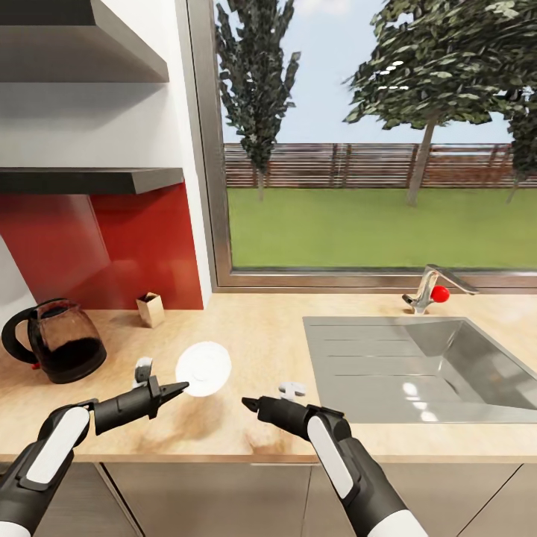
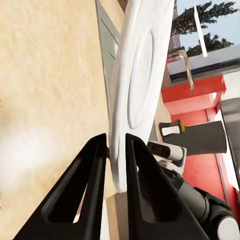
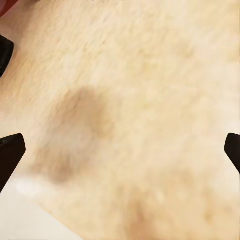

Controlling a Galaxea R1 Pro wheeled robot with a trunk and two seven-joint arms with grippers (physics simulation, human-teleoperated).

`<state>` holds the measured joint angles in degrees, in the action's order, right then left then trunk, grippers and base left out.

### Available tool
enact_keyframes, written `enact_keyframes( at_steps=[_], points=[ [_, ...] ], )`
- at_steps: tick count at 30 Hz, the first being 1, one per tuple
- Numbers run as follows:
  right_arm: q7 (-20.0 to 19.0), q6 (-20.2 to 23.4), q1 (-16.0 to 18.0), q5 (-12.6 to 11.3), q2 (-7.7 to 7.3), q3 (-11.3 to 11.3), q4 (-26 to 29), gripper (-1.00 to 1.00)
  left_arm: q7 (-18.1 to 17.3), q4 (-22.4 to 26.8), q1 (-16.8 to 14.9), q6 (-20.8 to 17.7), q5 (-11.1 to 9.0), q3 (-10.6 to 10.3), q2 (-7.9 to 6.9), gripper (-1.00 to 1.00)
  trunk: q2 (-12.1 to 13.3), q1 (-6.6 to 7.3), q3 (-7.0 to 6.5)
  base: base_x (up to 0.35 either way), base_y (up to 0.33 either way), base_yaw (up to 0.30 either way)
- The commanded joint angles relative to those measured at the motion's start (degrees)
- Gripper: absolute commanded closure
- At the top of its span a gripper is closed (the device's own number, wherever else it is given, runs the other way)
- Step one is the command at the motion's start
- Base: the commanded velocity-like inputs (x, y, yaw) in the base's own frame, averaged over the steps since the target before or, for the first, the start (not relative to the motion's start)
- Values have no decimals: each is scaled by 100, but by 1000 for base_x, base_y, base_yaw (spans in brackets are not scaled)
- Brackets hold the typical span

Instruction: Set up a coffee station on the kitchen countertop: keep the coffee maker on the countertop, move the bottle of coffee from the kitchen shelf to the counter next to the coffee maker, place a paper coffee filter on top of the coffee maker, put the saucer next to the coffee maker with the coffee cup on the saucer, and place the electric kettle next to the coffee maker.

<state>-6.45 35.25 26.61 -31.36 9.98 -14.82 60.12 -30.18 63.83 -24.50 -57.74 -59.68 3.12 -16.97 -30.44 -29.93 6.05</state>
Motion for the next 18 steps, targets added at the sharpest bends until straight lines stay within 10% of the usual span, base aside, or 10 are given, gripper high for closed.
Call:
enact_keyframes(
  at_steps=[1,18],
  points=[
    [-14,25,5,7,1,5,7,-100,-39,-1,-4,-28,19,9,1,100,-10,-3,11,0,0,0],
    [-5,25,3,15,-140,-4,230,-100,-49,-2,6,-25,27,8,-8,100,-10,-3,11,-229,0,0]
  ],
)
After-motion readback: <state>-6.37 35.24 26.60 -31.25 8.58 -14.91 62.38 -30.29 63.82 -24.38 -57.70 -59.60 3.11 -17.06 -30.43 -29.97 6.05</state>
